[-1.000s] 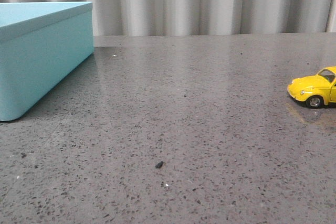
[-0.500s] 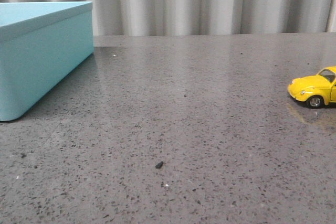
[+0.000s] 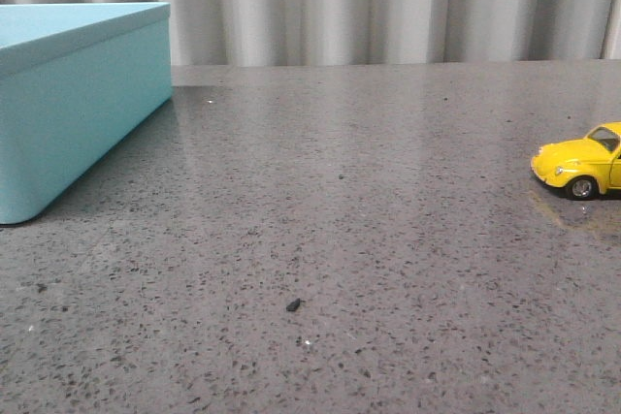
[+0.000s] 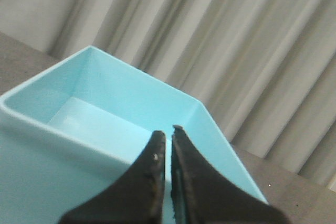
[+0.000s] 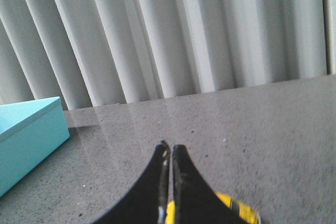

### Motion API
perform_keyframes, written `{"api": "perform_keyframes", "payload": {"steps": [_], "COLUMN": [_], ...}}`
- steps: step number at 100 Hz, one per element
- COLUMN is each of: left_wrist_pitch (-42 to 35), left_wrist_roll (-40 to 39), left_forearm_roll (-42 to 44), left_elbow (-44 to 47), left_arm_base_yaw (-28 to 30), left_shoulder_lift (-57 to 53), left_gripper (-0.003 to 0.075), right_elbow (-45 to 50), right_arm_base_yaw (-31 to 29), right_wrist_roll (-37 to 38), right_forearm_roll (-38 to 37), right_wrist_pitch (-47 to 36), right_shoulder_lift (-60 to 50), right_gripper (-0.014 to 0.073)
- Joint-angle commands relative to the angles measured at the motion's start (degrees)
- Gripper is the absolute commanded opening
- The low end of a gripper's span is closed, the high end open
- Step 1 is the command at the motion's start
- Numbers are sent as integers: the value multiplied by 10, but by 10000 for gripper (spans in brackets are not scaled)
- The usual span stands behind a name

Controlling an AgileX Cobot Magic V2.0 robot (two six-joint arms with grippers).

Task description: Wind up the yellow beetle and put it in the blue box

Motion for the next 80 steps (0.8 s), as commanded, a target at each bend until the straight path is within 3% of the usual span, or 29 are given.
{"api": "perform_keyframes", "payload": {"steps": [1,23,47,68,80], "left_wrist_pitch": [13,165,167,170,173], "left_wrist_roll": [-3,-3,41,52,52], "left_forearm_roll": [45,149,149,149,150], "left_elbow": [-62,-186,-229,-229,-229], "left_arm_base_yaw": [-2,-3,-93,-153,-170], "left_shoulder_lift": [50,181,223,223,223], "left_gripper": [-21,-21,-21,-21,-21], "right_elbow": [-78,-257,-451,-547,-559], "right_arm_base_yaw": [1,1,1,4,4], "right_wrist_roll": [-7,-7,-4,34,36], "right_forearm_roll": [-45,-88,-110,-119,-125], "right_wrist_pitch": [-20,113,399,543,572], "right_shoulder_lift": [65,230,444,611,681], "right_gripper": [-69,-69,-53,-41,-41]}}
